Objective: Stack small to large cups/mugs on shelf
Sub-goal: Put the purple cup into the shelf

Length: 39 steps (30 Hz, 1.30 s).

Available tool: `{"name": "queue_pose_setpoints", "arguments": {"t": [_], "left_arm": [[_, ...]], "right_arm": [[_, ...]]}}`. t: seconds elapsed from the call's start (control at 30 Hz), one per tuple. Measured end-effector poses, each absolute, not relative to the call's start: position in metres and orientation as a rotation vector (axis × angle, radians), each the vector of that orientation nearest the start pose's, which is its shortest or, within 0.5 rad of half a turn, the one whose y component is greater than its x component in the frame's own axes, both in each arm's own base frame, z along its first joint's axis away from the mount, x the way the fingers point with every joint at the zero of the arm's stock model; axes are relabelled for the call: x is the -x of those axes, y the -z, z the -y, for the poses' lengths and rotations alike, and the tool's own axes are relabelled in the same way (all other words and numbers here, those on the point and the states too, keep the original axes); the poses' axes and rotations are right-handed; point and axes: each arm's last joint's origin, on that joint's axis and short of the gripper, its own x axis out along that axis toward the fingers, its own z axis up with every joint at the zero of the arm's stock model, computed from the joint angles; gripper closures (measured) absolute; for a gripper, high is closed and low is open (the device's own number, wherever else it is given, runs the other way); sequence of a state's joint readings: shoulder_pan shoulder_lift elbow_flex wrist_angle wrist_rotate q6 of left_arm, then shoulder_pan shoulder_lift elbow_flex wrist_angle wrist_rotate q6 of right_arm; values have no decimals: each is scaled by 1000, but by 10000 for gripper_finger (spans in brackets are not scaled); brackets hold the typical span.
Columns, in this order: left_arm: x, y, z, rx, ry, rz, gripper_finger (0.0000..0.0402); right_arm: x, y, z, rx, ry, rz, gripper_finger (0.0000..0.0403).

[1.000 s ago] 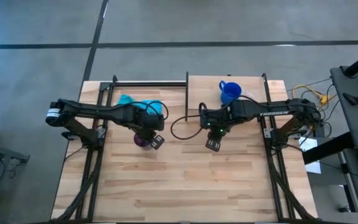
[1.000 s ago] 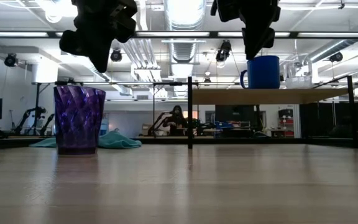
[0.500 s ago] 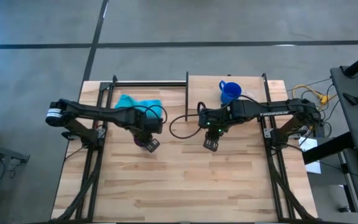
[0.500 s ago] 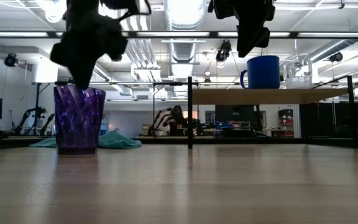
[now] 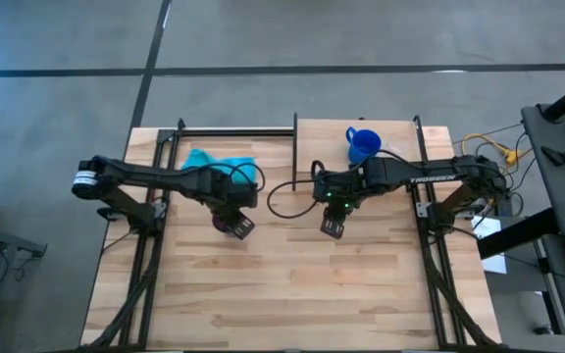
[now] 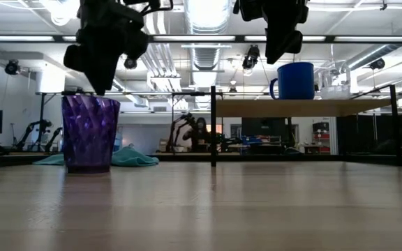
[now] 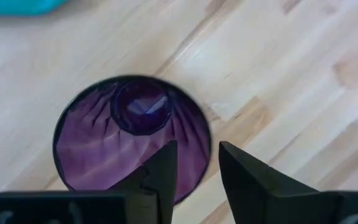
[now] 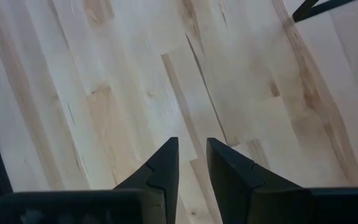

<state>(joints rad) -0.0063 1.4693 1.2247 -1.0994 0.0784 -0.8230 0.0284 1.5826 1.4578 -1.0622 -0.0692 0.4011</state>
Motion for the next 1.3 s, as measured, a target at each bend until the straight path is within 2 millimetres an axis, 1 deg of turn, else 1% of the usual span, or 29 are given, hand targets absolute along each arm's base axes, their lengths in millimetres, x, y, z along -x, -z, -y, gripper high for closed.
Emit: {"name": "queue_pose_setpoints", "arguments": {"t": [0.13, 0.23, 0.57, 0.8, 1.03, 1.13, 1.3], "left_arm": [[-270, -278, 4, 745, -473, -1271, 299], [-270, -279, 4, 751, -464, -1272, 299], [-268, -274, 6, 767, -442, -1301, 299], [-276, -273, 6, 757, -393, -1242, 299], [-283, -261, 7, 735, -390, -1289, 299], [-285, -261, 7, 739, -394, -1297, 299], [-283, -268, 7, 741, -383, -1273, 299]], "right_arm": [[-310, -307, -11, -377, 153, -1188, 324], [-310, -307, -11, -377, 153, -1185, 323], [-310, -307, -11, -377, 152, -1181, 325], [-311, -308, -11, -378, 149, -1170, 317], [-312, -308, -11, -379, 147, -1158, 320], [-312, -308, -11, -379, 147, -1159, 321], [-312, -308, -11, -379, 147, -1158, 315]]}}
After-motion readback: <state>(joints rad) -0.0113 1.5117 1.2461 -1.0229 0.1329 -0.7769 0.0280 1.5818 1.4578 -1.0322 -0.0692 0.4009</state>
